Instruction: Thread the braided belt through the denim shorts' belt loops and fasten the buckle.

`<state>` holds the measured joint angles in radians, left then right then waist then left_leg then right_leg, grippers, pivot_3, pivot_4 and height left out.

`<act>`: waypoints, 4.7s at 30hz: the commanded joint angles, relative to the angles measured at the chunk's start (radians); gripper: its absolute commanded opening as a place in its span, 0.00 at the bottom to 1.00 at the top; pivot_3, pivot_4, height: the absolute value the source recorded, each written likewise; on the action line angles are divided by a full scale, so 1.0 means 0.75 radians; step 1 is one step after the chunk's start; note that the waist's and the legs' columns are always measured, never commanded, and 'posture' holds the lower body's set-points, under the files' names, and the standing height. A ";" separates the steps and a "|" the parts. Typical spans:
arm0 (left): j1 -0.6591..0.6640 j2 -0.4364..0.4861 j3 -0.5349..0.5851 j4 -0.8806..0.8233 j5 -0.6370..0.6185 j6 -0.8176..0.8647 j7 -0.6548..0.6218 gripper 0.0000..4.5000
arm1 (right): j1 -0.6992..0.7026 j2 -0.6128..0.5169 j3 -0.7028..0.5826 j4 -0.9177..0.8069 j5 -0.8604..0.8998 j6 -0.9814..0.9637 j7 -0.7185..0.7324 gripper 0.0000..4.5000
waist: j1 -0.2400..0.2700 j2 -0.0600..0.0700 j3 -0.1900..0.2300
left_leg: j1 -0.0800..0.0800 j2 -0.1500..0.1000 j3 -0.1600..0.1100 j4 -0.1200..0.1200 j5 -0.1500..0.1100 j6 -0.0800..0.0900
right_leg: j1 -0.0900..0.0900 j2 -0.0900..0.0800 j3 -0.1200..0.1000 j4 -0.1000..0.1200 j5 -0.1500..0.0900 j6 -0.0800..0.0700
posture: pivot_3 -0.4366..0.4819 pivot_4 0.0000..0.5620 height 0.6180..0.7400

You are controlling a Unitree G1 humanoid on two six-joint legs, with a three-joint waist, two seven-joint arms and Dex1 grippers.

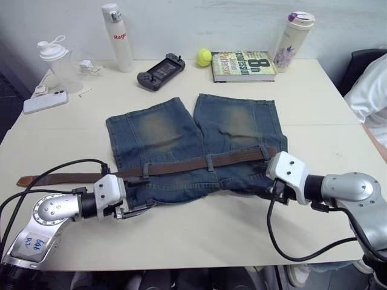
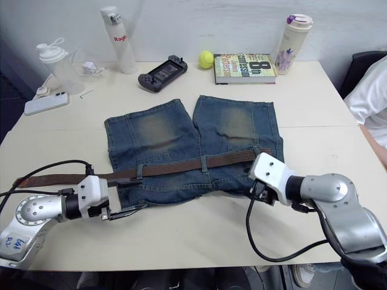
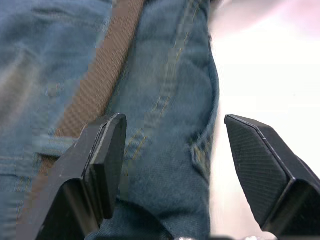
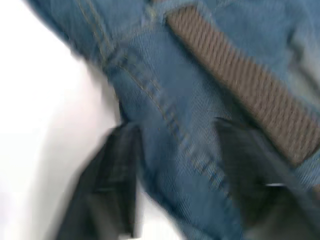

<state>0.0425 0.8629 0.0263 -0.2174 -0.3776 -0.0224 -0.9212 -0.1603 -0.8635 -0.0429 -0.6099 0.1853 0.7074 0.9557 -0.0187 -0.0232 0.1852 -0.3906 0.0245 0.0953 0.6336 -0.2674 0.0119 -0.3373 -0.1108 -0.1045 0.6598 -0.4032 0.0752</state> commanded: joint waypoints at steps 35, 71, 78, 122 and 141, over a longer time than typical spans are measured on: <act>-0.978 -0.231 -0.324 1.470 0.835 -0.942 0.274 0.00 | -0.473 0.157 0.431 0.988 -0.641 -0.606 -0.398 0.01 | -0.004 -0.002 -0.002 | 0.016 -0.001 0.000 0.002 -0.001 0.000 | 0.017 -0.003 -0.005 0.000 0.002 0.001 | 0.48 0.27 1.00; -1.495 -0.326 -0.054 1.881 0.339 0.150 -0.230 0.73 | -1.321 0.389 0.308 2.019 -0.346 -0.358 -0.118 0.90 | -0.015 -0.001 0.006 | -0.025 -0.002 -0.004 0.021 -0.002 0.005 | -0.013 -0.001 -0.012 0.007 0.004 0.004 | 0.48 0.27 1.00; -1.571 -0.405 0.004 1.985 0.363 0.196 -0.109 0.73 | -1.306 0.421 0.331 2.125 -0.367 -0.391 -0.042 0.78 | -0.015 -0.001 0.006 | -0.023 -0.002 -0.005 0.023 -0.002 0.005 | -0.012 -0.002 -0.012 0.011 0.004 0.004 | 0.48 0.27 1.00; -0.516 -0.021 0.150 1.579 1.033 -2.117 0.395 0.05 | 0.506 -0.150 0.021 0.047 -0.528 -1.020 -0.012 0.02 | 0.017 -0.002 0.005 | -0.014 -0.003 -0.002 0.018 -0.004 0.008 | -0.005 -0.006 -0.011 0.000 0.005 0.007 | 0.48 0.27 1.00; -0.292 0.418 -0.359 0.824 -0.205 -0.975 -0.399 0.92 | 0.450 -0.296 -0.229 0.005 -0.152 -0.784 0.249 1.00 | -0.027 0.005 0.004 | 0.001 0.001 0.002 0.011 -0.005 0.004 | 0.004 -0.003 -0.006 0.000 0.005 0.006 | 0.48 0.27 1.00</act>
<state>-0.2050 1.1270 -0.2591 0.4959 -0.4142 -0.9155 -1.1202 0.1866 -1.0631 -0.1514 -0.5773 0.0041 0.1070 1.1030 -0.0387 -0.0195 0.1880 -0.3903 0.0256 0.0963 0.6418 -0.2714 0.0148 -0.3344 -0.1130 -0.1093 0.6595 -0.3998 0.0794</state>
